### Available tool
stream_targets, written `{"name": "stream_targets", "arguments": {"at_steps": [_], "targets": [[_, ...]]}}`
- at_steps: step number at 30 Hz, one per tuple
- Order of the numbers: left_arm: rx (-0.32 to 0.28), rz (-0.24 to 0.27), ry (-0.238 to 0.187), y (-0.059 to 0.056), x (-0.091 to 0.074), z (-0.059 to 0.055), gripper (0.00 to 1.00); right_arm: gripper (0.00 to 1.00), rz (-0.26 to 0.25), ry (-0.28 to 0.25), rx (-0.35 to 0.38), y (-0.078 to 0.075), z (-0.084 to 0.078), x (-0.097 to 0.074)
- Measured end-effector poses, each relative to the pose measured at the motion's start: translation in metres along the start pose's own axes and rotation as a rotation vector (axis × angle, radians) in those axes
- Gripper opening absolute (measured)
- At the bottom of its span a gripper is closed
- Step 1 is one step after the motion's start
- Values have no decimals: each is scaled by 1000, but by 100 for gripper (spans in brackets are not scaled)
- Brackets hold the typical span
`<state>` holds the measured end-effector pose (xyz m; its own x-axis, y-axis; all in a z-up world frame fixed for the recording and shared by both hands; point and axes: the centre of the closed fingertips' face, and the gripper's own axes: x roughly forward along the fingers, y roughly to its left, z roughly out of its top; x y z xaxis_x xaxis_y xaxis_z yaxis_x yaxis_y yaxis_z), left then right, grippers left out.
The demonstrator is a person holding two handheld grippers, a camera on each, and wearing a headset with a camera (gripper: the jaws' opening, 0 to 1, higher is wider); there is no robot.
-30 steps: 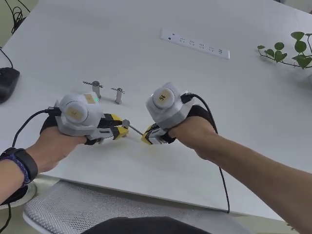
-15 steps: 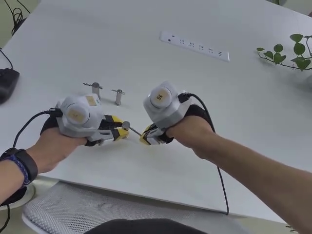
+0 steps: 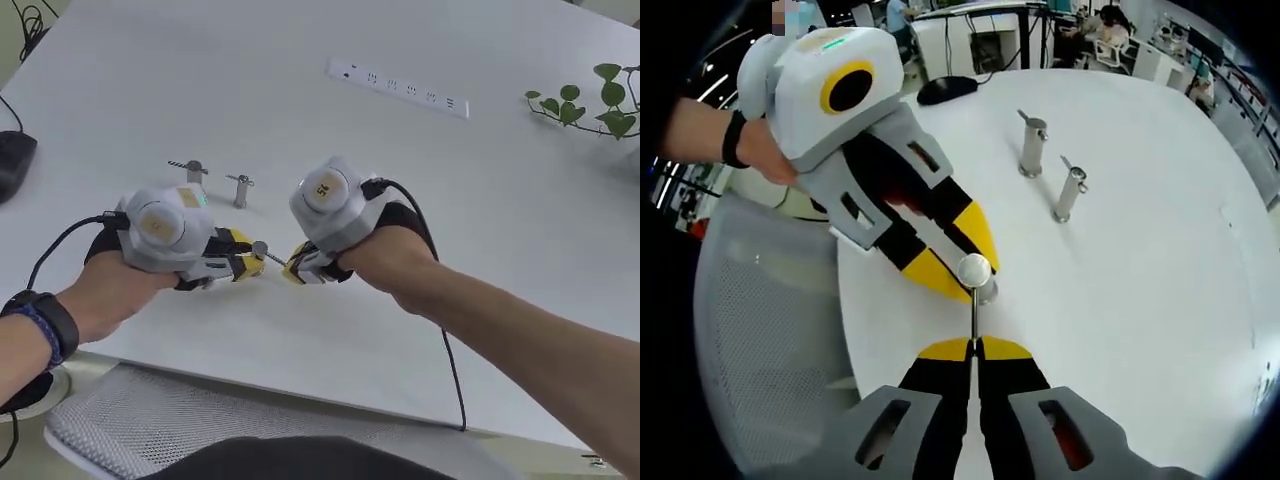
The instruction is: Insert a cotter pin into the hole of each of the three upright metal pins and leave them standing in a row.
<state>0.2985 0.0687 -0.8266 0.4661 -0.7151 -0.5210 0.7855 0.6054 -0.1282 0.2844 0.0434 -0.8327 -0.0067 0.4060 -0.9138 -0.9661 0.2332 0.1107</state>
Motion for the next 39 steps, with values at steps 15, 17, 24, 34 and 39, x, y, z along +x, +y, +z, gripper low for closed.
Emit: {"name": "stream_targets", "arguments": {"at_steps": [15,17,24,34,39], "targets": [[-16,-11,-8,0,2,0,12,2,-3,-7,-6,1,4,-2],[-17,-14,-8,-1,2,1,12,2,-3,-16,-15,2,6,-2],[-21,-20,-10,-4,3,1,12,2,-8,-16,-20,3,10,-2],[-34,-19,-10,-4,3,-1,12,2,-10,-26,-6,5,13,-1],[-79,-21,-28,-3,2,-1,12,2,-14,-34,-18,5,15,-2]]}}
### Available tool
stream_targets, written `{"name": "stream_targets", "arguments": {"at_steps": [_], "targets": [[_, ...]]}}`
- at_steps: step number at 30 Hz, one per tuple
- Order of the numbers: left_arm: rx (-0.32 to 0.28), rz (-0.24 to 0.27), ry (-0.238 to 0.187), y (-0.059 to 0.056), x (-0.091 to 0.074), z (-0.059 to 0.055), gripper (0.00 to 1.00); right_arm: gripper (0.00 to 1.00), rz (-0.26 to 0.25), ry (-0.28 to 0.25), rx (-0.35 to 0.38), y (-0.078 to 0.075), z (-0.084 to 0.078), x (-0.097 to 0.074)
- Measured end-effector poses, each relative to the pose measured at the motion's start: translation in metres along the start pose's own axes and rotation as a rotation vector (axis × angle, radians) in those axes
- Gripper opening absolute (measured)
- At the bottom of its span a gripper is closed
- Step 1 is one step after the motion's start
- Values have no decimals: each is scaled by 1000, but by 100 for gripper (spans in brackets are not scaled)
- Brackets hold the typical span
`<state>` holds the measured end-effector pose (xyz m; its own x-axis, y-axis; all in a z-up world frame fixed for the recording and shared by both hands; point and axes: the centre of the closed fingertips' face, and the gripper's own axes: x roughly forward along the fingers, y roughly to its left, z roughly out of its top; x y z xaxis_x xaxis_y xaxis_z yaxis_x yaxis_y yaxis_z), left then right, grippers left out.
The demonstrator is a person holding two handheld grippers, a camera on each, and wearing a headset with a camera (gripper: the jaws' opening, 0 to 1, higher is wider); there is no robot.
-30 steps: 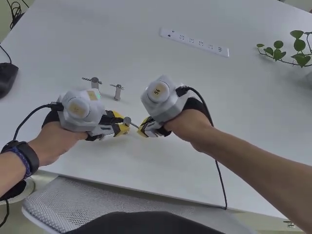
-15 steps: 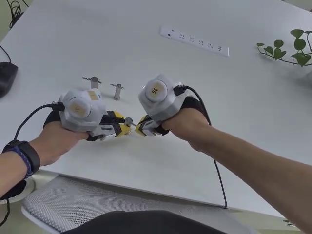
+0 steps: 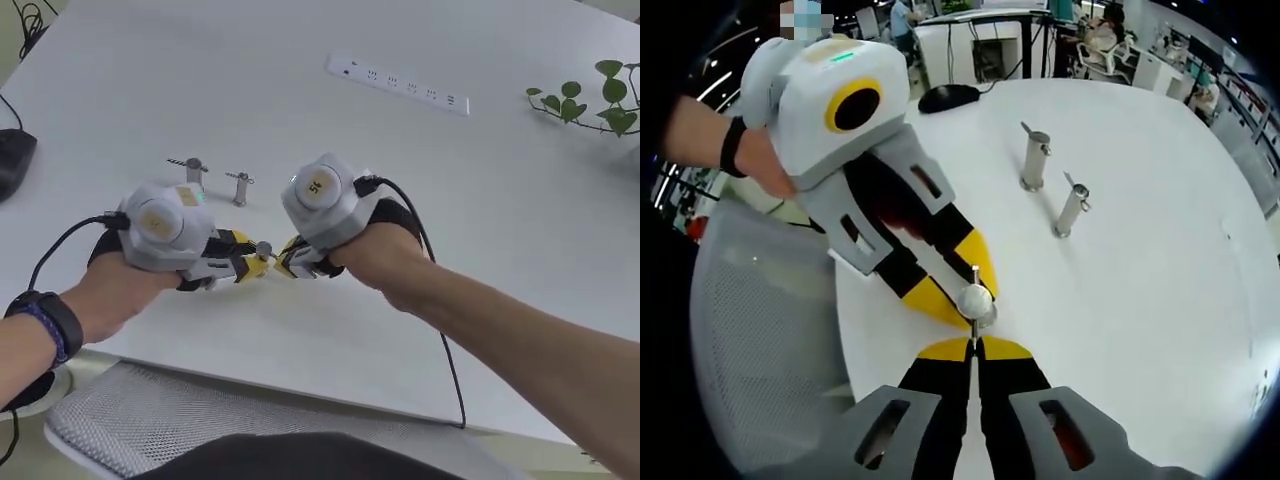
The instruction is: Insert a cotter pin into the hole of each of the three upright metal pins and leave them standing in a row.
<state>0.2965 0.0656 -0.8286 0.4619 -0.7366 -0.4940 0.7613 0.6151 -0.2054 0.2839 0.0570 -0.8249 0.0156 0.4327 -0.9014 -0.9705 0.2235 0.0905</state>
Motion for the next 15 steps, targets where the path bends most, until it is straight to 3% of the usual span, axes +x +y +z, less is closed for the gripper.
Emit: {"name": "stream_targets", "arguments": {"at_steps": [9,15], "targets": [[-15,5,-2,0,2,-2,12,3,-10,-29,35,-1,9,3],[-14,5,4,0,2,-3,12,4,-1,-30,40,-2,6,3]]}}
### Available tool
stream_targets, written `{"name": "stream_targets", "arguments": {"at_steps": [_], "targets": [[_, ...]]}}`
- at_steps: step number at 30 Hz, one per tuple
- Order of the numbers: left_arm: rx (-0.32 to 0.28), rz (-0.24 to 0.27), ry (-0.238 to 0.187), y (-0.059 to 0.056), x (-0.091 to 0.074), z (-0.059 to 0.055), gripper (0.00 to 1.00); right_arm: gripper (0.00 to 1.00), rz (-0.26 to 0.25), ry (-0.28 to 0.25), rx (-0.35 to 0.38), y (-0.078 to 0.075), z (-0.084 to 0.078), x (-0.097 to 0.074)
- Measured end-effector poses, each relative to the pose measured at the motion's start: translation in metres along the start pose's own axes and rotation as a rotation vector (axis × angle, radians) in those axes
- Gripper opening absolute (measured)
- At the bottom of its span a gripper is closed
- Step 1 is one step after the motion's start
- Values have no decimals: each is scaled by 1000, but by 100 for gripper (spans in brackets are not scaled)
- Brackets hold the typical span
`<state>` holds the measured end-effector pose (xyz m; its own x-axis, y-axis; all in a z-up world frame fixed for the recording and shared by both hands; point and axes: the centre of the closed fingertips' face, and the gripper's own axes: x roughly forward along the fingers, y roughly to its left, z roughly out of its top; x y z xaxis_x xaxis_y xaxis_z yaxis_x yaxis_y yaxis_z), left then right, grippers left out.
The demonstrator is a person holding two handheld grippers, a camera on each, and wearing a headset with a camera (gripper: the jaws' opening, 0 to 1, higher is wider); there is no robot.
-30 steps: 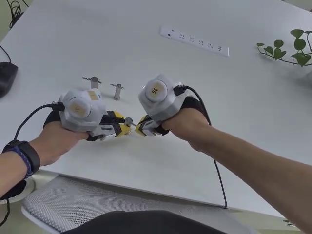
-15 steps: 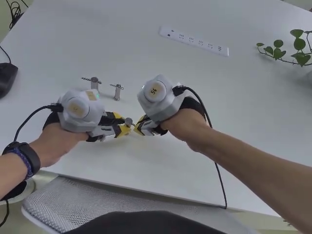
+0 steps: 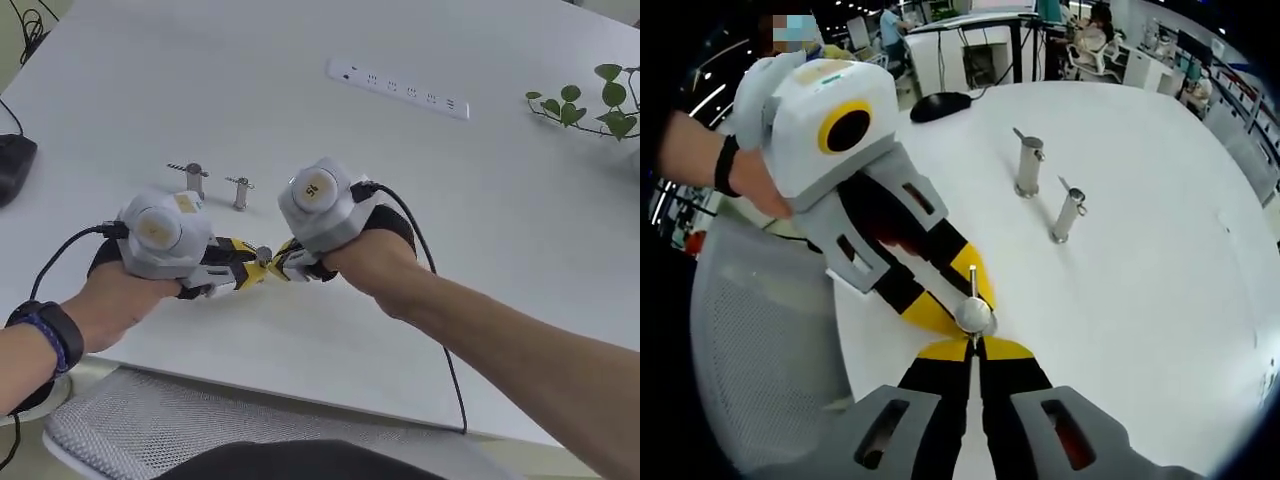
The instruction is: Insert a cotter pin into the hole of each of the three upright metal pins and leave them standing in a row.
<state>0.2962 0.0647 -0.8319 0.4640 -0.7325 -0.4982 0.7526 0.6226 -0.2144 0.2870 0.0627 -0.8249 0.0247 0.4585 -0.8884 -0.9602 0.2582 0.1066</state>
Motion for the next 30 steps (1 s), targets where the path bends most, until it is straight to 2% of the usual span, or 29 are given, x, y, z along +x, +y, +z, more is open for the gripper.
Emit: {"name": "stream_targets", "arguments": {"at_steps": [12,14,21,26,30], "targets": [[-1,0,10,0,1,-3,12,6,1,3,-3,-4,-6,-2],[-1,0,10,0,1,-2,12,5,-2,-12,10,-5,-4,-1],[-2,2,10,0,1,-3,12,5,-2,-15,9,-3,-1,1],[-4,2,10,0,1,-3,12,10,-6,-12,17,-4,-4,-1],[-4,3,9,0,1,-3,12,10,-11,-13,21,-6,-6,-3]]}}
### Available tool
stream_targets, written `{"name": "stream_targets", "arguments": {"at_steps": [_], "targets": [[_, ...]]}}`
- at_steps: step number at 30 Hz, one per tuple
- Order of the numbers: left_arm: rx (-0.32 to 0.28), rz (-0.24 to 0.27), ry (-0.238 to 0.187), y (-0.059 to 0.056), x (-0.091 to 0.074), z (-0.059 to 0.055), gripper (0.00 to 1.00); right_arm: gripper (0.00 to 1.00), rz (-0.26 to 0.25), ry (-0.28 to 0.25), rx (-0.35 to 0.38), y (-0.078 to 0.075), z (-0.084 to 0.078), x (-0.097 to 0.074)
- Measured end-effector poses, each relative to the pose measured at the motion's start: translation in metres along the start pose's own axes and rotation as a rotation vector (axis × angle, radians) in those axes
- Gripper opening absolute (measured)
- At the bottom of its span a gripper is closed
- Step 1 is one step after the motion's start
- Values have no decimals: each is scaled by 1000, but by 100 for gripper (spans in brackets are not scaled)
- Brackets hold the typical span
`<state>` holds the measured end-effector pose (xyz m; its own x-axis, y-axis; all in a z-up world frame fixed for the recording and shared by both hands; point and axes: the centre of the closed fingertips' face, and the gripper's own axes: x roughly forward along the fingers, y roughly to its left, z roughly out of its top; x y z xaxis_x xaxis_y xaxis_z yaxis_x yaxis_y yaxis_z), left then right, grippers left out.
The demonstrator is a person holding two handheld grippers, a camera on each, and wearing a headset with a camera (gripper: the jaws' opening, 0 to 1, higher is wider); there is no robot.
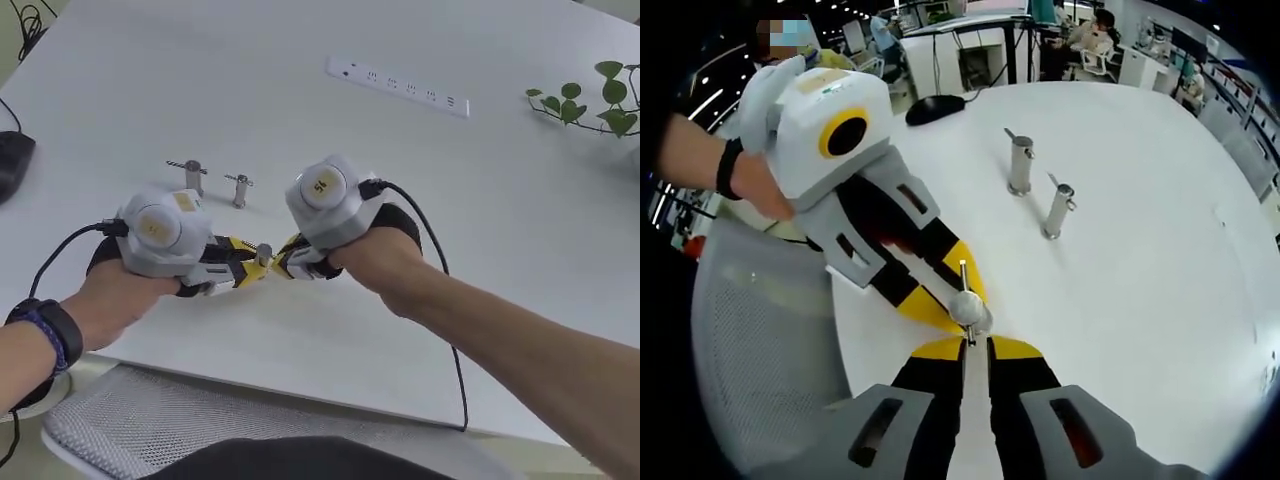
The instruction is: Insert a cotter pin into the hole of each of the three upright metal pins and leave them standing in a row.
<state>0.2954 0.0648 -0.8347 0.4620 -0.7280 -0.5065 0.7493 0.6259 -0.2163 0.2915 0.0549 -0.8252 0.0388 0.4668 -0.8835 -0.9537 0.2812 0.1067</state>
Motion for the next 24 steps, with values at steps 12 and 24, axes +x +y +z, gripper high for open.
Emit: {"name": "stream_targets", "arguments": {"at_steps": [12,24], "targets": [[-2,3,-1,0,1,0,11,5,9,-8,13,3,2,2],[1,1,0,0,1,0,12,7,6,-13,13,4,4,0]]}}
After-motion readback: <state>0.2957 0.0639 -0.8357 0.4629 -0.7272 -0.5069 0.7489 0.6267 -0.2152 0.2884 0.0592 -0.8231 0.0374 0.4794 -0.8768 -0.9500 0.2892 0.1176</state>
